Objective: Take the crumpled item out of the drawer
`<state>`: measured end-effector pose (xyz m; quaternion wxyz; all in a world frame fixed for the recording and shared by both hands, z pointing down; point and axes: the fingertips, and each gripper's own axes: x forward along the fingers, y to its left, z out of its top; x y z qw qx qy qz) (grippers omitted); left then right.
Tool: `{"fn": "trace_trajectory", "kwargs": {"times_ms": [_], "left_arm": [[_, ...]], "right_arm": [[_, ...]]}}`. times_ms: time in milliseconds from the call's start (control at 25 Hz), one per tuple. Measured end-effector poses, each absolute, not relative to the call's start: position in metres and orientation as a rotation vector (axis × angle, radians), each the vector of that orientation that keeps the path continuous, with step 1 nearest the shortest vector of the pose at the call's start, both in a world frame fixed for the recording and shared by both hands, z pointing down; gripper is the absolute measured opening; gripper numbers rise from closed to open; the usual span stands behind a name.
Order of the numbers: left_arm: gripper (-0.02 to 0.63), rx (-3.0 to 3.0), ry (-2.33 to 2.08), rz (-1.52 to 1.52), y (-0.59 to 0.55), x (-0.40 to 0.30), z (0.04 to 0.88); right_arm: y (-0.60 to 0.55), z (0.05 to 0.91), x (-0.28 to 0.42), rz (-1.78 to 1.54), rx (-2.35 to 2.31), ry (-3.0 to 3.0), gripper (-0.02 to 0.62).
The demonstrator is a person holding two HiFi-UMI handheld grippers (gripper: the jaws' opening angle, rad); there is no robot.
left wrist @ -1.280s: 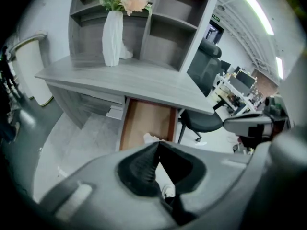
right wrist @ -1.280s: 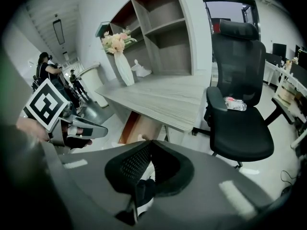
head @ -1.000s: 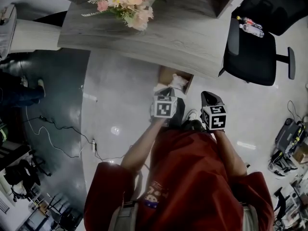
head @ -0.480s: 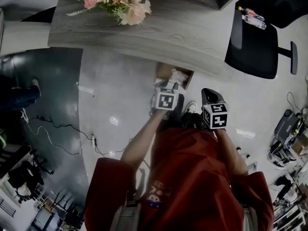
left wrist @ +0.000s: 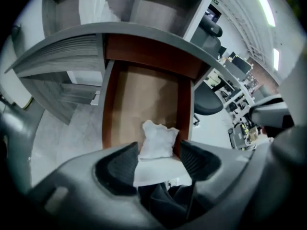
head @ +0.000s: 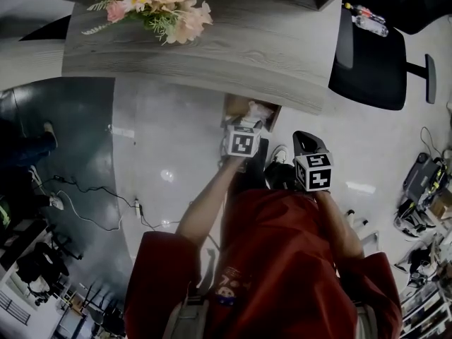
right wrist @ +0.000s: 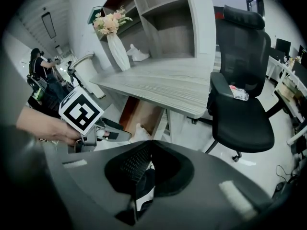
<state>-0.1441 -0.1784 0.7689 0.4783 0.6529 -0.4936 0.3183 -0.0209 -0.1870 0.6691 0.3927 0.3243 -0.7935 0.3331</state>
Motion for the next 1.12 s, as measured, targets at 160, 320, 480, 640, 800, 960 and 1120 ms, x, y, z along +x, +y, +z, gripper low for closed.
{"fn": "trace_trajectory", "kwargs": {"times_ms": [160, 320, 480, 640, 800, 960, 1120], "left_arm": [[0.272, 1.59, -1.185, 0.784, -0.179, -0.145, 0.782], [0.272, 1.575, -1.171, 0.808, -0.177, -0.148, 0.793], [0.272, 1.558, -1.164, 0.819, -0.174, -0.148, 0.807], [0.27, 1.553, -1.151, 0.82, -0.174, -0.144, 0.815], [0.268, 1.569, -1.152, 0.835, -0.179, -0.14, 0.819], [0.265, 1.593, -1.161, 0.87, -0.185, -0.139, 0.825], [0.265, 1.556, -1.175, 0.909, -0.186, -0.145, 0.829]], "right_arm": [[-0.185, 0.673, -0.016, 0.856, 0.828, -1.992, 0.002], [-0.184, 0.677, -0.012, 0.856, 0.826, -1.973, 0.002], [-0.185, 0.681, -0.009, 0.855, 0.833, -1.961, 0.002], [-0.185, 0.684, -0.008, 0.868, 0.841, -1.953, 0.002], [-0.184, 0.688, -0.004, 0.874, 0.846, -1.936, 0.002], [-0.184, 0.689, -0.003, 0.878, 0.844, -1.928, 0.002], [-0.183, 0.691, 0.001, 0.897, 0.851, -1.917, 0.002]]}}
